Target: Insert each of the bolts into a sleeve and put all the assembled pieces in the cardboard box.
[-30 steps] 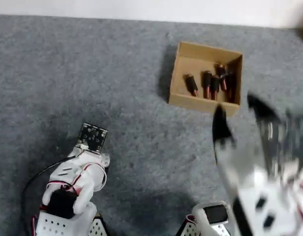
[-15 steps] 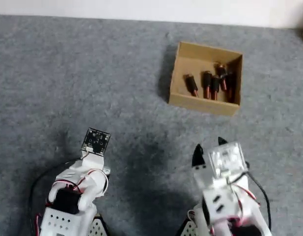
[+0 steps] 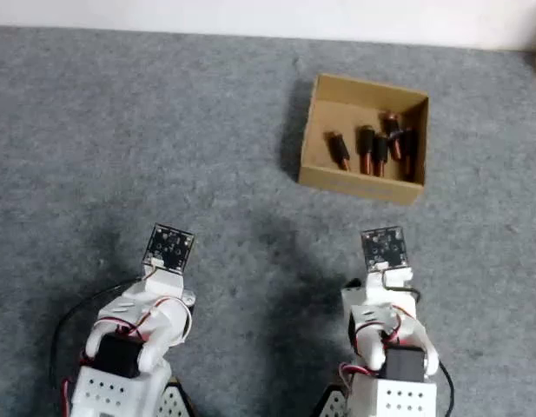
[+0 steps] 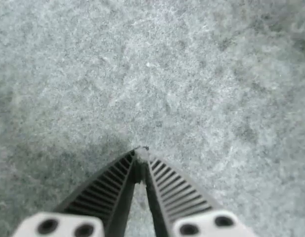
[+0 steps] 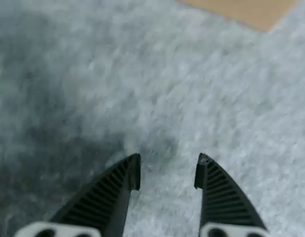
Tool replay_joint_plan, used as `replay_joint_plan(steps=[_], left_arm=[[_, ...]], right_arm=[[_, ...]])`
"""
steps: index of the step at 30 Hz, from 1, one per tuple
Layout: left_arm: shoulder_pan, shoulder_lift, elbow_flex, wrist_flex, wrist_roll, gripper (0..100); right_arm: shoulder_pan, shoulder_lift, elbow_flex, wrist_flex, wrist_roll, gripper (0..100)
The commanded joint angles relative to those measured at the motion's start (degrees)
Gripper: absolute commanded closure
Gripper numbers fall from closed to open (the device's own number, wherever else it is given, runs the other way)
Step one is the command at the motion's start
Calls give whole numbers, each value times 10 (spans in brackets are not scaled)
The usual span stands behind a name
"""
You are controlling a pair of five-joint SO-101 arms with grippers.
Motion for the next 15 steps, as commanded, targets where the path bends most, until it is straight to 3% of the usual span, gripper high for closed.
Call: replay_joint_plan(steps=[1, 9, 15], left_arm=[[-2, 7, 15, -11, 4, 990], [-3, 11, 15, -11, 4, 992], [-3, 11, 15, -11, 4, 993]], right_arm=[[-6, -5, 52, -18, -2, 832], [7, -4, 80, 59, 5, 832], [175, -4, 80, 66, 103, 832]])
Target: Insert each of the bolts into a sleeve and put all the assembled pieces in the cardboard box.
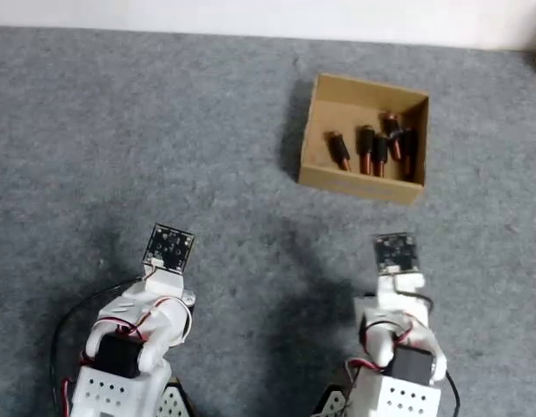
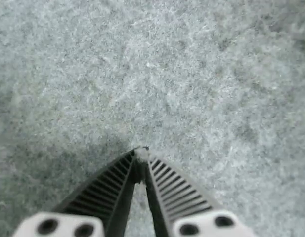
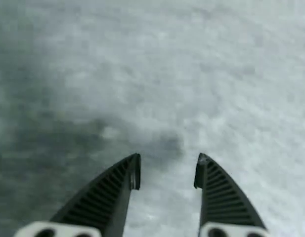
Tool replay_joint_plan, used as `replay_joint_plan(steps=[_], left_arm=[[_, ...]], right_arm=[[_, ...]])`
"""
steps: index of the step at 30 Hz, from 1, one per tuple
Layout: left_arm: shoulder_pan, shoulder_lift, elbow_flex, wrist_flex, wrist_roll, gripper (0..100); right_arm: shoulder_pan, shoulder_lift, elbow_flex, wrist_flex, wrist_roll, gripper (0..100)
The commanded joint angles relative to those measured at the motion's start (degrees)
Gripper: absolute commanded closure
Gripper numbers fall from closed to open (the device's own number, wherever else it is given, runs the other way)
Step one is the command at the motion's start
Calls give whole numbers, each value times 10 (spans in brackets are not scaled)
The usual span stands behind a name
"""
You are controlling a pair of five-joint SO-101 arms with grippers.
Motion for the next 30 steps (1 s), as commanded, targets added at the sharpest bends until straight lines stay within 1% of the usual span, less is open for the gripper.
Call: replay_joint_plan(steps=[1, 3, 6, 30], left_arm=[[-3, 11, 15, -11, 4, 993], [-2, 11, 15, -11, 4, 993], [-1, 11, 15, -11, 4, 993], [-1, 8, 15, -11, 6, 993]], right_arm=[[81, -4, 80, 13, 46, 832], [105, -4, 80, 13, 53, 832], [117, -4, 80, 13, 52, 832], [117, -4, 80, 13, 52, 832]])
